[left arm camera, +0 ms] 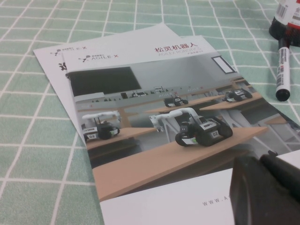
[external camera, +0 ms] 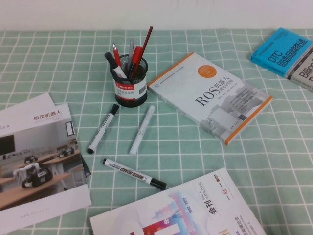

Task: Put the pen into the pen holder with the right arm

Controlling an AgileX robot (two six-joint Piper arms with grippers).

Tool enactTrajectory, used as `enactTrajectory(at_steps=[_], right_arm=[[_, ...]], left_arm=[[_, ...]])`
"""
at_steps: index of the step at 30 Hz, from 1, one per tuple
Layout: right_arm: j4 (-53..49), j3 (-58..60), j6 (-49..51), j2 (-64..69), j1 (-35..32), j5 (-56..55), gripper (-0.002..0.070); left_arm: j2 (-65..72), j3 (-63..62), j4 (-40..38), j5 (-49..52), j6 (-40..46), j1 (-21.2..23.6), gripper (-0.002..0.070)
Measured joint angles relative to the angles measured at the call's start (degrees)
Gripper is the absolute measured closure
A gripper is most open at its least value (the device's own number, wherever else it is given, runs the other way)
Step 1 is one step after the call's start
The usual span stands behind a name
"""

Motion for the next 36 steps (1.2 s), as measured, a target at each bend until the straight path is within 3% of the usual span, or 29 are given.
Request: enactTrajectory(at_steps=[5, 9, 36], right_arm=[[20.78, 0.00, -21.24, 0.00, 0.00, 8.32, 0.0695], [25.43, 0.04, -27.86, 0.00, 0.00, 14.41, 0.0695], [26.70, 0.13, -29.25, 0.00, 0.00, 15.56, 0.0695]], left_arm=[[0.00, 0.00, 0.00, 0.00, 0.00, 0.00, 0.0679], [-0.04, 0.00, 0.00, 0.00, 0.00, 0.00, 0.0679], [-0.04, 0.00, 0.00, 0.00, 0.00, 0.00, 0.0679]])
